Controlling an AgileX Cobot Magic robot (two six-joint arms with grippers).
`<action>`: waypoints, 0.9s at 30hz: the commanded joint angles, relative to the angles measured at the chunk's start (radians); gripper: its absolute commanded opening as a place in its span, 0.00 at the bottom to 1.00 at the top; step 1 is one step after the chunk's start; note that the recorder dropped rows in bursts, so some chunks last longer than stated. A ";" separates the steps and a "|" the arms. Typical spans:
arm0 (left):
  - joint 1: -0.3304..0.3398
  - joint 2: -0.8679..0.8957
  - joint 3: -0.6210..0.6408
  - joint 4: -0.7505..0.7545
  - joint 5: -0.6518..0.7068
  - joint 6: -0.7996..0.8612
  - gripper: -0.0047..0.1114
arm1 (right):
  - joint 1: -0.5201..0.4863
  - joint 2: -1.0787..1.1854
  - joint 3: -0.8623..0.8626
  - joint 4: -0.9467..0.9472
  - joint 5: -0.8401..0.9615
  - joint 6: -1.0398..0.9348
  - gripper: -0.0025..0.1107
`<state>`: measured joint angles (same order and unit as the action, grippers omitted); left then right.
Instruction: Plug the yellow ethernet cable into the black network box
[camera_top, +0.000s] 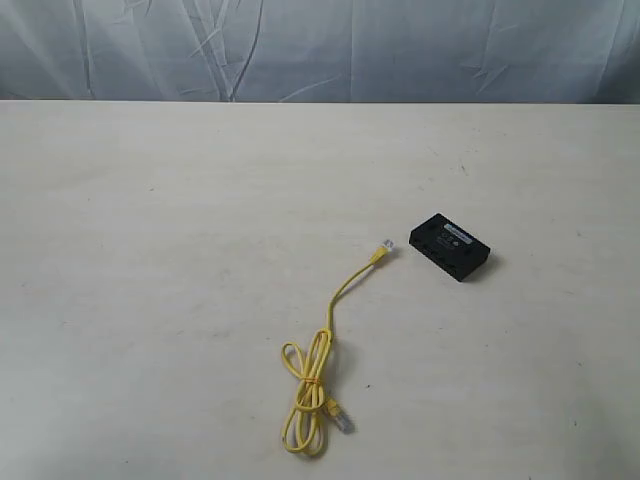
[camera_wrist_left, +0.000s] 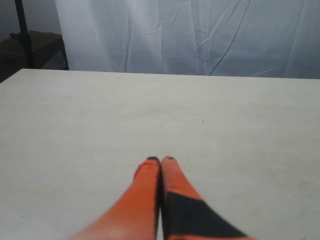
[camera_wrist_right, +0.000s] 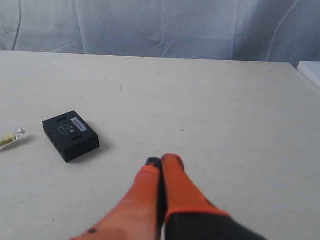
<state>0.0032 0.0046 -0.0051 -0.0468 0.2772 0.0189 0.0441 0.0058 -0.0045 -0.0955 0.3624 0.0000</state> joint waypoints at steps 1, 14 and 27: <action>0.005 -0.005 0.005 0.002 -0.009 -0.008 0.04 | 0.005 -0.006 0.005 -0.001 -0.011 0.000 0.02; 0.005 -0.005 0.005 0.018 -0.142 -0.008 0.04 | 0.005 -0.006 0.005 -0.009 -0.349 0.000 0.02; 0.005 -0.005 0.005 0.018 -0.414 -0.008 0.04 | 0.005 -0.006 0.005 -0.009 -0.568 0.000 0.02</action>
<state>0.0032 0.0046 -0.0051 -0.0284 -0.1081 0.0189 0.0441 0.0058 -0.0022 -0.1014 -0.1842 0.0000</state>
